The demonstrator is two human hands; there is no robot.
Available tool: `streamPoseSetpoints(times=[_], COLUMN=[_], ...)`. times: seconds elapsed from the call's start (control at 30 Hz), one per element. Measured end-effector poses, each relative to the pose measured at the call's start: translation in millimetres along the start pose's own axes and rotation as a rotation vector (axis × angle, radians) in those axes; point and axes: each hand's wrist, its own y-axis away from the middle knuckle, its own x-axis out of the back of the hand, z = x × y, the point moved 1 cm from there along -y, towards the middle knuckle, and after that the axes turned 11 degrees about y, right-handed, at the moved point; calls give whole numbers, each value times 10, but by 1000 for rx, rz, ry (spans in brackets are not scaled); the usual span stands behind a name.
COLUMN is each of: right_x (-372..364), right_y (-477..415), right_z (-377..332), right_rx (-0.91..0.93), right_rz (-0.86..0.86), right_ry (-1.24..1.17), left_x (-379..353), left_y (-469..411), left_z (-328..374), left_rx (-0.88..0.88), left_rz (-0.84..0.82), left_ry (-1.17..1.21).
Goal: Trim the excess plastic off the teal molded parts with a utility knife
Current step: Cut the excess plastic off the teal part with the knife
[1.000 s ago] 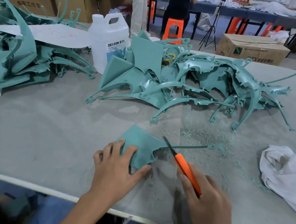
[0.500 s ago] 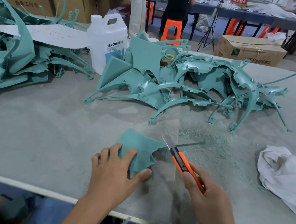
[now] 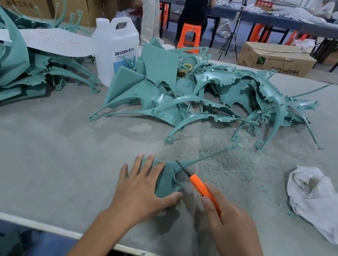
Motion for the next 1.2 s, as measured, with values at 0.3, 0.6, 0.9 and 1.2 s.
streamPoseSetpoints(times=[0.3, 0.6, 0.9, 1.2], right_x=[54, 342, 119, 59], right_y=[-50, -119, -92, -103], right_z=[46, 207, 215, 229], right_rx=[-8, -241, -171, 14], right_rz=[-109, 327, 156, -14], right_ry=[-194, -19, -121, -60], left_x=[-41, -36, -18, -54], left_y=[18, 37, 47, 30], left_z=[-10, 13, 25, 8], left_rx=[-22, -20, -20, -21], left_rz=[68, 63, 59, 85], left_ry=[32, 78, 79, 68])
